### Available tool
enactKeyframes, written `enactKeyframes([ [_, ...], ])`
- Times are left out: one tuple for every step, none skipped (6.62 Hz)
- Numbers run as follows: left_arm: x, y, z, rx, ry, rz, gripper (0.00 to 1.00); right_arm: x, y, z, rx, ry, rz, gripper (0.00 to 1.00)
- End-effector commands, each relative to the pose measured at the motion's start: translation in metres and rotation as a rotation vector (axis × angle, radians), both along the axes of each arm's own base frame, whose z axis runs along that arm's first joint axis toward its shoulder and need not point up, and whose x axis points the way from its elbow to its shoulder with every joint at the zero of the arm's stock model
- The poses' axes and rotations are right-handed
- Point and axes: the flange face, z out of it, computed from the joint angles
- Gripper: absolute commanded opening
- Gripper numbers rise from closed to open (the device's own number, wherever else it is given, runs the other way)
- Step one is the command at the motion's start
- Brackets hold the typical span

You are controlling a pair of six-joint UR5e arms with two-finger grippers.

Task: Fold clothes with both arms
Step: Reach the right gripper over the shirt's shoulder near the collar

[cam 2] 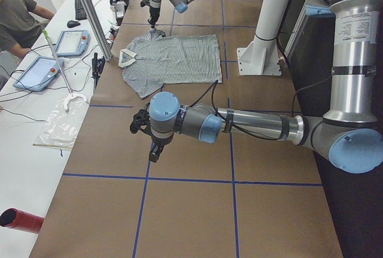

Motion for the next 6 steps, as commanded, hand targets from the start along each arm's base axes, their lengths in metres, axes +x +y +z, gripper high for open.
enactKeyframes([
  [0.0,0.0,-0.001,0.003,0.0,0.0,1.0,-0.077,0.017,-0.068,0.054,0.014,0.072,0.0],
  [0.0,0.0,0.0,0.0,0.0,0.0,1.0,-0.093,0.011,-0.076,0.062,0.04,0.086,0.0],
  [0.0,0.0,0.0,0.0,0.0,0.0,1.0,-0.11,0.002,-0.082,0.068,0.078,0.106,0.0],
  [0.0,0.0,-0.001,0.001,0.002,0.0,1.0,-0.118,-0.008,-0.081,0.064,0.109,0.121,0.0],
  [0.0,0.0,-0.001,0.001,0.002,0.0,1.0,-0.118,-0.013,-0.071,0.071,0.143,0.146,0.0],
  [0.0,-0.001,0.0,0.0,0.002,-0.001,1.0,-0.117,-0.016,-0.066,0.069,0.156,0.154,0.0],
])
